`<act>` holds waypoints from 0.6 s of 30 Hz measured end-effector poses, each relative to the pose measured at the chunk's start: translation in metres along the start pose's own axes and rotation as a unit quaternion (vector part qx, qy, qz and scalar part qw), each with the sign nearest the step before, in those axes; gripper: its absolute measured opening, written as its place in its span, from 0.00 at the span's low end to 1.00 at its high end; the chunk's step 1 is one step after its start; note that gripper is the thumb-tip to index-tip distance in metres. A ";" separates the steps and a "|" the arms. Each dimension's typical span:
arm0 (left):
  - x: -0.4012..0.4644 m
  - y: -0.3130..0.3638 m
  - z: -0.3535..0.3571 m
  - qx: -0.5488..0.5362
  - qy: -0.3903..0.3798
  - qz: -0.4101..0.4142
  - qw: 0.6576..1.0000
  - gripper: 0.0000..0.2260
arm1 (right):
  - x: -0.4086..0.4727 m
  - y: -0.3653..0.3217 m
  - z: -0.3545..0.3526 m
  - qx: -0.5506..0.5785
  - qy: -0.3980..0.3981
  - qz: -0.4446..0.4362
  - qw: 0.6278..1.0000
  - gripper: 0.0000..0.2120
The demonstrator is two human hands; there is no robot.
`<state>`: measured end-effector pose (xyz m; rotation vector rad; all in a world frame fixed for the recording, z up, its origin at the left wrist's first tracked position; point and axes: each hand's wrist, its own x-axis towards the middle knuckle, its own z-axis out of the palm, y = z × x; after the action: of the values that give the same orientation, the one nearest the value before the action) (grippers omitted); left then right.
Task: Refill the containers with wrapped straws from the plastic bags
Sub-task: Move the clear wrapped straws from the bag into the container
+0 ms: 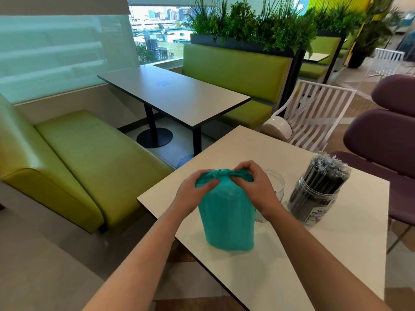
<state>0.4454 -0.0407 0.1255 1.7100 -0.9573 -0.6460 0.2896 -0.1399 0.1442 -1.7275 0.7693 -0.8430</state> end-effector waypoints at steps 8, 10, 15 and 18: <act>0.007 0.023 0.001 -0.100 0.112 -0.004 0.989 0.13 | 0.006 -0.019 -0.009 -0.001 0.055 -0.017 0.998 0.13; 0.007 0.028 0.000 -0.130 0.135 -0.002 0.982 0.14 | 0.004 -0.022 -0.012 -0.027 0.062 -0.015 0.998 0.13; 0.007 0.038 -0.002 -0.147 0.177 0.006 0.973 0.07 | 0.002 -0.028 -0.015 -0.066 0.051 -0.025 0.996 0.11; 0.008 0.039 -0.003 -0.134 0.185 0.014 0.973 0.08 | 0.003 -0.030 -0.016 -0.081 0.041 -0.033 0.995 0.08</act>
<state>0.4407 -0.0519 0.1633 1.5029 -0.6006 -0.3960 0.2808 -0.1424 0.1771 -1.8810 0.8590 -0.9220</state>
